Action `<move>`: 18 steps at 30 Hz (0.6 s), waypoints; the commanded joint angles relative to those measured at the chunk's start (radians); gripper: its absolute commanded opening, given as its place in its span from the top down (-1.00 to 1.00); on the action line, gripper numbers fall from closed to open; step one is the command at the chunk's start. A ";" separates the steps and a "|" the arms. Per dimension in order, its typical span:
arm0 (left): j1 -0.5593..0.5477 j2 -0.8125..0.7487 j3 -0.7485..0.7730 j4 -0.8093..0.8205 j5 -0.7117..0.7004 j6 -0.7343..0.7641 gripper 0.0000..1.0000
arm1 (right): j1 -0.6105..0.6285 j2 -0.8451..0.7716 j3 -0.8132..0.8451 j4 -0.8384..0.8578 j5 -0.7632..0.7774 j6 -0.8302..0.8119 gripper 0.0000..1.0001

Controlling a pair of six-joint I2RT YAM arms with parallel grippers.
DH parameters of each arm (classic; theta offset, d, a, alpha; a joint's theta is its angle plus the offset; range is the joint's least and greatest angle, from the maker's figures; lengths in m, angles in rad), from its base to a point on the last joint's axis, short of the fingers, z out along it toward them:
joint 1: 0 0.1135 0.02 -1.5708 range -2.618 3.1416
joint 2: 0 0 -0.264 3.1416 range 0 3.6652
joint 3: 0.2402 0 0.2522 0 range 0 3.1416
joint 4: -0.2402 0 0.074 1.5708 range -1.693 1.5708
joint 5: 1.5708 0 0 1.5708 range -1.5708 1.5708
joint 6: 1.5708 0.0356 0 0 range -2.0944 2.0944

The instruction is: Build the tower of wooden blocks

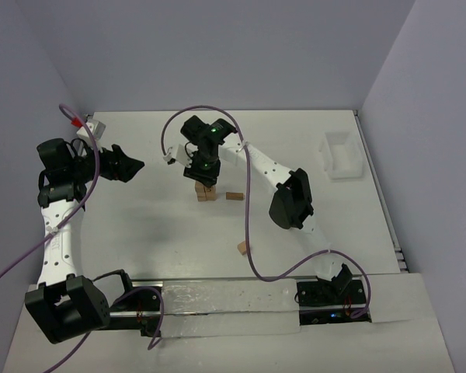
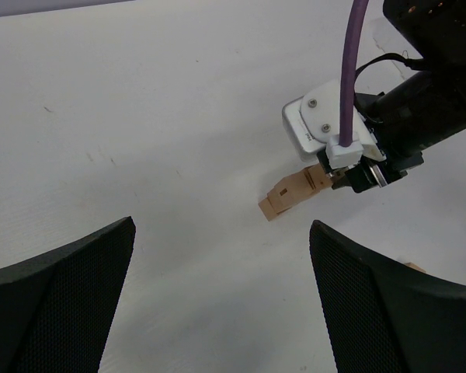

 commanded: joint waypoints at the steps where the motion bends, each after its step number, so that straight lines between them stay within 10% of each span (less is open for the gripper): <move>1: 0.011 0.002 0.009 0.053 0.037 -0.002 -0.99 | 0.007 -0.001 0.050 -0.008 0.020 -0.018 0.89; 18: 0.014 0.002 0.005 0.055 0.044 0.001 -0.99 | 0.007 0.001 0.054 -0.018 0.011 -0.033 0.48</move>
